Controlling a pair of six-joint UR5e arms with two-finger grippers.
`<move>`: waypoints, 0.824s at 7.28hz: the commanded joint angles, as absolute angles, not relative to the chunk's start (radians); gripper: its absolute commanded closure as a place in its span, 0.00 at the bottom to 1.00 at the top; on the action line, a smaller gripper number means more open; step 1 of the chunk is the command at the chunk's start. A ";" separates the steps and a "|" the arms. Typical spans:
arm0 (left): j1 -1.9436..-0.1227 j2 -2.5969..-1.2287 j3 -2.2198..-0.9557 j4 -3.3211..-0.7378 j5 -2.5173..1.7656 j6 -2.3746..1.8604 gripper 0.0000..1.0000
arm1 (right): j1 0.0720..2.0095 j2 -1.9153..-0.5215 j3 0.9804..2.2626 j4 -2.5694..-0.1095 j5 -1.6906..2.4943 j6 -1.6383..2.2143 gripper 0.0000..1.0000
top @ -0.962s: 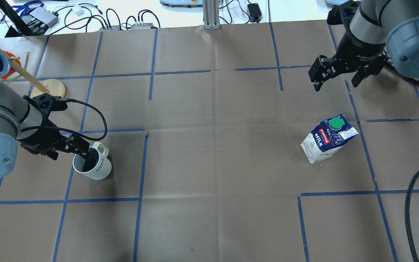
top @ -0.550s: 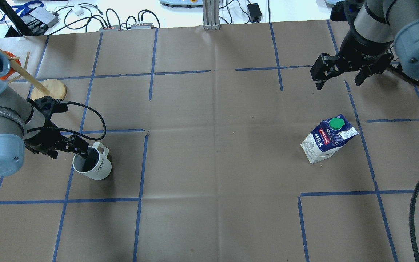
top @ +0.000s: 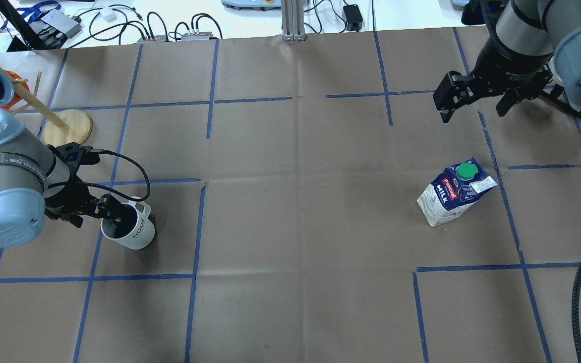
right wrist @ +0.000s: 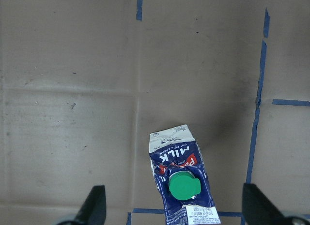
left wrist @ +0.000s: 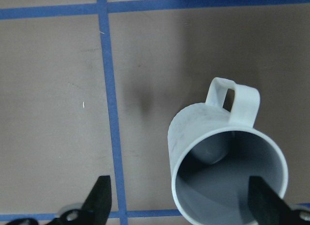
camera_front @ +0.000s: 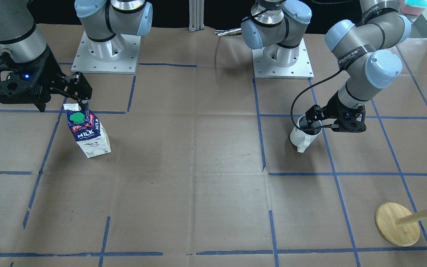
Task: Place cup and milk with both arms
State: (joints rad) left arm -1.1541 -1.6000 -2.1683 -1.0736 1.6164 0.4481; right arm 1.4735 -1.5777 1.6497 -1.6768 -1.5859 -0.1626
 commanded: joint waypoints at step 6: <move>-1.154 -1.649 -2.169 -1.063 1.632 0.436 1.00 | 1.476 -1.591 1.585 -1.629 -1.578 -0.163 0.00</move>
